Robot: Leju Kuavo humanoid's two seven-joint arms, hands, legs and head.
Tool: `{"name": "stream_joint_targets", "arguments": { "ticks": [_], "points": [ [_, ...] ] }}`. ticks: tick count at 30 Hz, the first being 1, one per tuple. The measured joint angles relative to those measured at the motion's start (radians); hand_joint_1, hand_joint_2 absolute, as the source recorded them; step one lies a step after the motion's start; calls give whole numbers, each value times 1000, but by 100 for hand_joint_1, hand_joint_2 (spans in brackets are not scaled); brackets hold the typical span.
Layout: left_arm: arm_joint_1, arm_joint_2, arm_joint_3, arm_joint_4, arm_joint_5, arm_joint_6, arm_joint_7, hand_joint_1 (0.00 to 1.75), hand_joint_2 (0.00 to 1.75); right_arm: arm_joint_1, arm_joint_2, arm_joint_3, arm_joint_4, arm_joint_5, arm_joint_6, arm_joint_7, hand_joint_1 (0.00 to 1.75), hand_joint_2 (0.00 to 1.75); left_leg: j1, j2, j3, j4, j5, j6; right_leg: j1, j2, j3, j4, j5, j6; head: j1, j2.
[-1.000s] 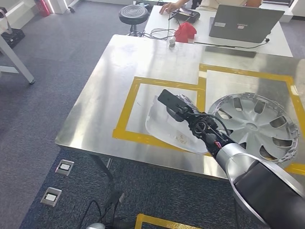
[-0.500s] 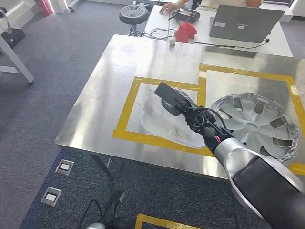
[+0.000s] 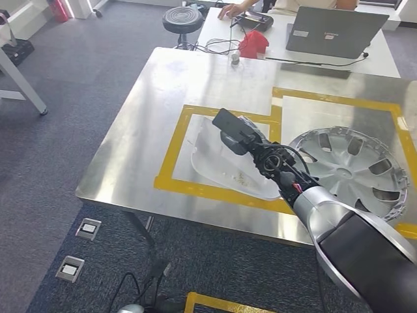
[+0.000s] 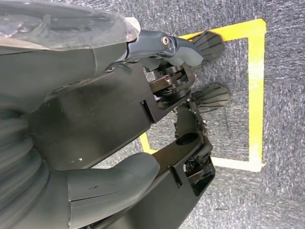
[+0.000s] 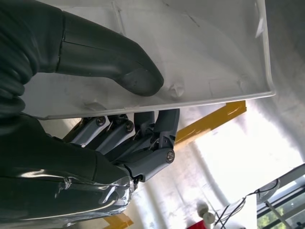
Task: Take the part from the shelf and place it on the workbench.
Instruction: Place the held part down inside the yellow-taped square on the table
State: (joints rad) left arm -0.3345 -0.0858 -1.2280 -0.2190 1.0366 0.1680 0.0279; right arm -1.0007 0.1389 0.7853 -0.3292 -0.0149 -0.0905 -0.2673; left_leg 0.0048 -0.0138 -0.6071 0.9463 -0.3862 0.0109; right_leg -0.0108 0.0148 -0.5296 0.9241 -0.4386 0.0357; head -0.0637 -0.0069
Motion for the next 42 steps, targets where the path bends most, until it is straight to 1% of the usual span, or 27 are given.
{"name": "stream_joint_targets", "arguments": {
  "ticks": [33,38,42],
  "points": [
    [-10,0,0,0,-4,-1,3,0,175,0,0,-10,0,0,-5,-1,175,175,0,0,0,0,0,0,0,0,0,0,0,0,0,0],
    [-12,0,0,0,-8,7,3,0,175,0,0,-13,0,0,-6,-4,175,175,-3,0,0,3,-2,2,-2,0,0,-1,0,1,0,0],
    [-13,0,0,0,-6,18,4,0,175,0,0,-16,0,0,-6,-5,175,175,-7,0,-1,6,-5,7,-5,0,2,-1,-2,6,0,0]
  ]
}}
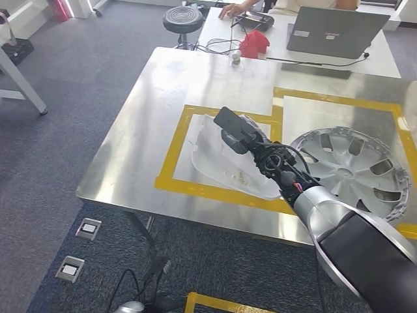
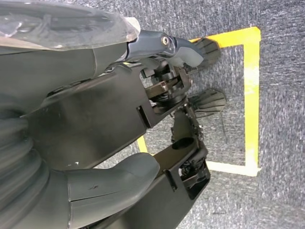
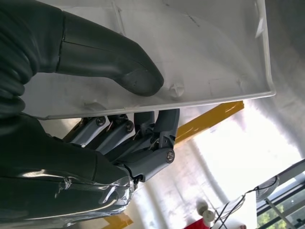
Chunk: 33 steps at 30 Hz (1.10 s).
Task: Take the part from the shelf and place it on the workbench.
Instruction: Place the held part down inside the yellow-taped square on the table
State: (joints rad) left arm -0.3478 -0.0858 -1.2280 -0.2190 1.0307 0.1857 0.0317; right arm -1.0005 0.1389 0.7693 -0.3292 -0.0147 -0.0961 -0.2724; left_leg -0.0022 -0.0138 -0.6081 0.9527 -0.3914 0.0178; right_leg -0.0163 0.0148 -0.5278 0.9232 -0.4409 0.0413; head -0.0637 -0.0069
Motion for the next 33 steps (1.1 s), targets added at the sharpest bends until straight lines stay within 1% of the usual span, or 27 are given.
{"name": "stream_joint_targets", "arguments": {
  "ticks": [3,4,5,6,7,9,10,11,12,14,15,16,17,19,20,21,22,24,25,26,27,28,29,30,31,32,33],
  "points": [
    [0,0,0,0,1,0,1,0,175,0,0,0,0,0,0,0,175,175,-3,0,1,0,-3,6,-3,0,2,-2,-2,6,0,0],
    [-1,0,0,0,1,0,1,0,175,0,0,0,-1,0,0,0,175,175,-1,1,4,-3,-2,9,-4,0,2,0,-4,9,0,0],
    [-2,0,0,0,0,0,1,0,175,0,0,-1,-2,0,0,-1,175,175,2,1,8,-8,-2,12,-4,-2,-3,13,-14,11,0,0],
    [-2,0,0,0,0,0,1,0,175,-1,0,-1,-2,0,0,-1,175,175,4,2,12,-12,-1,14,-4,-4,-18,47,-33,13,0,0],
    [-3,0,0,0,0,0,2,0,175,-1,0,-2,-3,0,0,-1,175,175,5,3,15,-14,-1,16,-4,-6,-46,106,-62,14,0,0],
    [-3,-1,0,0,0,0,2,0,175,2,0,-2,-3,0,0,-1,175,175,5,4,17,-14,-4,19,-3,-7,-127,262,-122,15,0,0],
    [-3,-1,0,0,0,0,3,0,175,5,0,-3,-3,0,0,-1,175,175,5,4,18,-14,-5,19,-3,-7,-158,315,-133,16,0,0],
    [-3,-1,0,0,0,0,3,0,175,7,0,-3,-3,0,0,-1,175,175,5,3,20,-13,-7,19,-4,-8,-172,330,-123,16,0,0],
    [-2,-1,0,0,0,0,3,0,175,8,0,-3,-3,0,0,-1,175,175,6,2,23,-11,-9,17,-4,-8,-164,298,-92,14,0,0],
    [-3,-1,0,0,0,0,3,0,175,6,0,-3,-3,0,0,-1,175,175,6,-1,29,-6,-17,10,-4,-9,-107,157,-9,9,0,0],
    [-3,-2,0,0,0,-1,4,0,175,4,0,-4,-3,0,0,-1,175,175,5,-2,30,-2,-21,5,-2,-9,-80,92,17,6,0,0],
    [-4,-2,0,0,0,-1,4,0,175,4,0,-4,-3,0,0,-1,175,175,3,-2,29,0,-24,0,-1,-8,-63,52,30,3,0,0],
    [-4,-2,0,0,0,-1,4,0,175,5,0,-5,-3,0,0,-1,175,175,2,-2,28,1,-25,-4,0,-7,-56,36,29,0,0,0],
    [-4,-2,0,0,-1,-1,5,0,175,7,-1,-6,-4,0,1,-1,175,175,2,-1,27,1,-26,-14,1,-5,-54,33,29,-10,-1,0],
    [-4,-2,0,0,-1,-1,6,0,175,6,-1,-7,-5,0,0,-2,175,175,3,1,24,9,-33,-20,0,-4,-52,30,30,-15,-1,0],
    [-4,-2,0,0,-1,-1,6,0,175,5,-2,-8,-5,0,0,-2,175,175,4,2,12,36,-49,-27,-2,-4,-49,27,30,-22,-1,0],
    [-5,-2,0,0,-2,-1,7,0,175,4,-2,-10,-6,0,0,-2,175,175,6,4,-11,85,-74,-33,-3,-4,-46,25,31,-26,-1,0],
    [-6,-2,0,0,-2,-1,8,0,175,5,-2,-11,-6,0,0,-3,175,175,8,5,-85,230,-134,-41,-2,-5,-45,25,29,-32,-1,0],
    [-5,-2,0,0,-3,-1,9,0,175,6,-2,-12,-6,0,0,-3,175,175,9,5,-119,289,-150,-43,-1,-5,-44,25,27,-34,-1,0],
    [-4,-2,0,0,-3,-1,10,0,175,7,-2,-12,-6,0,0,-3,175,175,9,5,-137,314,-147,-44,-1,-5,-43,25,26,-35,-1,0],
    [-3,-2,0,0,-3,-1,11,0,175,8,-2,-12,-6,0,0,-3,175,175,9,5,-133,296,-124,-42,-1,-4,-40,26,25,-35,-1,0],
    [-3,-2,0,0,-3,-1,11,0,175,8,-2,-13,-6,0,0,-3,175,175,9,5,-110,238,-85,-39,-1,-3,-37,26,22,-34,-1,0],
    [-4,-1,0,0,-3,-1,11,0,175,7,-2,-13,-6,0,0,-3,175,175,9,6,-75,158,-43,-35,-1,-3,-34,26,19,-31,-1,0],
    [-6,-1,0,0,-3,-1,11,0,175,6,-2,-14,-6,0,0,-4,175,175,7,6,-42,84,-14,-31,2,-2,-32,28,16,-28,-1,0],
    [-7,-1,0,0,-2,-1,11,0,175,6,-2,-15,-6,0,1,-4,175,175,6,6,-19,34,2,-27,3,-1,-33,28,14,-24,0,0],
    [-8,-1,0,0,-2,-1,11,0,175,5,-2,-16,-6,0,1,-4,175,175,4,5,-8,9,5,-23,6,-1,-34,29,12,-21,0,0],
    [-9,-1,0,0,-2,-1,11,0,175,5,-2,-16,-6,0,1,-5,175,175,2,4,-6,6,1,-19,7,0,-35,28,11,-16,1,0]
  ]
}}
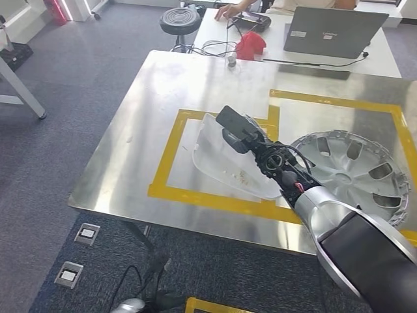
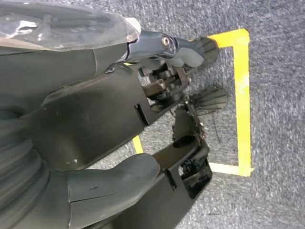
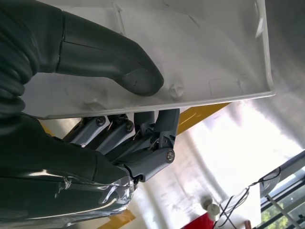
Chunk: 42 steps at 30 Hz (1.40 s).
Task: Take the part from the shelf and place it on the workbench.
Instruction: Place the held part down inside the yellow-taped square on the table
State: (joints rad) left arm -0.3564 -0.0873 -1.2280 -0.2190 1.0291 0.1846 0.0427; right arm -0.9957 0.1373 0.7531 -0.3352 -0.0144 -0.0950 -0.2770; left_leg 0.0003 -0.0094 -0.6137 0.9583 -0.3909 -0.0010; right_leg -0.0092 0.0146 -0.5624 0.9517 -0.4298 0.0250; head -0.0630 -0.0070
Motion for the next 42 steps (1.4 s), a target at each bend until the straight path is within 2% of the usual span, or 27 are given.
{"name": "stream_joint_targets", "arguments": {
  "ticks": [2,3,4,6,7,8,9,10,12,13,14,15,17,18,20,22,23,24,25,27,28,29,30,33,39,42],
  "points": [
    [0,0,-1,0,1,0,0,0,175,-1,0,-1,0,1,0,0,175,175,2,-1,2,-3,0,10,-2,-1,-1,5,-7,9,1,0],
    [-1,0,-2,0,2,0,0,0,175,-3,0,-1,0,2,0,0,175,175,3,-1,5,-6,0,14,-3,-2,-9,24,-22,14,1,0],
    [-2,0,-3,0,2,0,0,0,175,-5,0,-2,0,2,0,0,175,175,5,-1,8,-9,0,19,-4,-3,-28,66,-47,18,1,0],
    [-3,-1,-7,0,2,0,0,0,175,-7,0,-2,0,3,0,0,175,175,5,0,11,-9,-3,25,-3,-5,-92,205,-111,23,1,0],
    [-3,-1,-9,0,2,0,0,0,175,-6,0,-2,1,3,0,0,175,175,4,0,12,-9,-4,27,-3,-5,-125,271,-134,24,1,0],
    [-3,-1,-10,0,2,0,0,0,175,-3,0,-2,1,3,0,0,175,175,4,0,14,-8,-5,29,-3,-6,-146,307,-138,24,1,0],
    [-2,-1,-10,0,2,0,0,0,175,-1,0,-2,1,4,0,0,175,175,4,-1,15,-7,-7,30,-3,-6,-147,304,-122,24,1,0],
    [-2,-1,-10,0,2,0,0,0,175,0,0,-2,1,4,0,0,175,175,4,-2,17,-5,-9,29,-3,-6,-131,261,-89,21,1,0],
    [-2,-2,-10,0,2,0,0,0,175,-2,0,-2,1,4,0,0,175,175,1,-5,19,0,-15,25,-1,-7,-68,117,-13,13,1,0],
    [-3,-2,-11,0,2,0,-1,0,175,-5,0,-2,1,4,0,0,175,175,0,-6,19,3,-17,22,1,-7,-43,59,7,8,1,0],
    [-3,-2,-11,0,2,0,-1,0,175,-6,0,-2,1,4,0,0,175,175,-2,-7,17,5,-18,18,4,-6,-28,25,15,5,1,0],
    [-3,-2,-11,0,2,0,-1,0,175,-6,0,-2,1,5,0,-1,175,175,-3,-7,16,5,-18,14,5,-5,-24,14,13,2,0,0],
    [-3,-2,-12,0,2,0,-1,0,175,-5,0,-2,0,5,0,-1,175,175,-3,-6,16,6,-20,6,2,-4,-20,7,14,-5,0,0],
    [-3,-2,-12,0,2,0,-1,0,175,-5,0,-2,0,5,0,-1,175,175,-3,-4,11,20,-31,1,-2,-4,-17,4,15,-10,0,0],
    [-3,-2,-12,0,3,0,-1,0,175,-6,0,-2,0,6,1,-1,175,175,-1,-1,-30,110,-81,-10,-8,-5,-10,-2,18,-16,-1,0],
    [-2,-2,-13,0,4,0,-1,0,175,-5,0,-2,0,7,2,-1,175,175,3,0,-104,257,-141,-18,-8,-6,-10,-1,17,-18,-1,0],
    [-1,-2,-13,0,5,0,0,0,175,-3,0,-2,0,8,3,-1,175,175,5,1,-131,306,-152,-21,-8,-7,-9,-1,17,-18,-1,0],
    [1,-1,-14,0,6,-1,0,0,175,-2,0,-2,0,8,4,-1,175,175,7,1,-140,317,-142,-22,-9,-7,-9,0,16,-18,-1,0],
    [2,-1,-14,0,7,-2,1,0,175,-1,1,-2,0,9,6,-1,175,175,7,1,-127,282,-114,-21,-9,-6,-8,2,14,-17,-1,0],
    [1,0,-15,0,10,-2,-1,0,175,-2,3,-2,0,10,8,-1,175,175,9,2,-59,135,-41,-19,-9,-5,-8,7,8,-11,-1,0],
    [0,0,-15,0,10,-1,-3,0,175,-2,4,-2,0,11,9,-1,175,175,9,2,-29,71,-18,-16,-6,-3,-8,10,5,-7,-1,0],
    [0,0,-15,0,11,1,-6,0,175,-2,4,-2,0,11,9,-1,175,175,10,1,-10,30,-8,-13,-3,-2,-10,13,0,-6,0,0],
    [0,0,-15,0,11,3,-8,0,175,-2,5,-2,0,12,9,-1,175,175,10,0,-3,14,-9,-11,0,-2,-12,15,-3,-11,1,0],
    [2,-1,-15,1,11,3,-11,0,175,-2,6,-1,0,12,9,-1,175,175,7,-3,-1,11,-10,-7,0,-3,-9,13,-5,-26,2,0],
    [3,-1,-16,1,12,3,-11,0,175,-2,7,-2,0,12,11,-1,175,175,5,-6,-2,11,-11,3,-1,-5,0,-2,1,-16,2,0],
    [3,-1,-16,1,12,3,-11,0,175,-2,9,-1,0,13,11,-1,175,175,5,-6,-2,11,-12,5,-1,-5,1,-5,2,-8,2,0]
  ]
}}
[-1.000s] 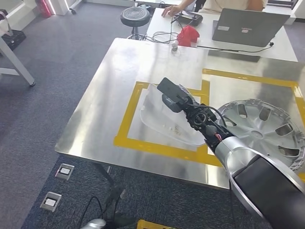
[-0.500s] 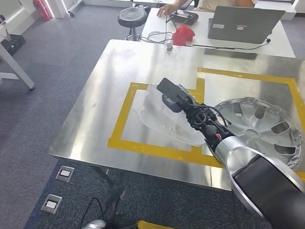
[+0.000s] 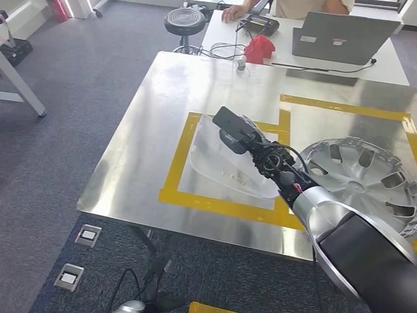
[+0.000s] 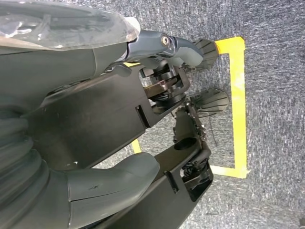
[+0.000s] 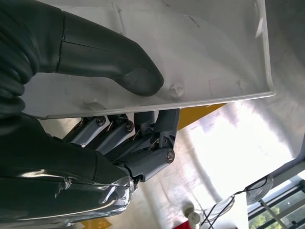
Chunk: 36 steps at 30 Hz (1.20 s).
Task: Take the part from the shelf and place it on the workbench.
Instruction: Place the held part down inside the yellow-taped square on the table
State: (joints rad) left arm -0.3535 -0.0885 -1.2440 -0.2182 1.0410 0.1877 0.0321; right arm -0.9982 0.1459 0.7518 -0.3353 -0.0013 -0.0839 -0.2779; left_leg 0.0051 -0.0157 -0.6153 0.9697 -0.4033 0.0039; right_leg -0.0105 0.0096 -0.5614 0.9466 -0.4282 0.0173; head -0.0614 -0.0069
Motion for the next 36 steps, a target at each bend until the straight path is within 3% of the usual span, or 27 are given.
{"name": "stream_joint_targets", "arguments": {
  "ticks": [5,36],
  "points": [
    [1,0,0,0,0,1,1,0,175,0,1,0,0,1,0,0,175,175,0,0,0,0,-1,1,-1,0,1,-2,-1,14,0,0],
    [0,-1,0,0,8,12,-24,0,175,-1,1,0,0,25,21,23,175,175,1,2,6,-7,1,1,1,1,0,-1,-1,14,0,0]
  ]
}}
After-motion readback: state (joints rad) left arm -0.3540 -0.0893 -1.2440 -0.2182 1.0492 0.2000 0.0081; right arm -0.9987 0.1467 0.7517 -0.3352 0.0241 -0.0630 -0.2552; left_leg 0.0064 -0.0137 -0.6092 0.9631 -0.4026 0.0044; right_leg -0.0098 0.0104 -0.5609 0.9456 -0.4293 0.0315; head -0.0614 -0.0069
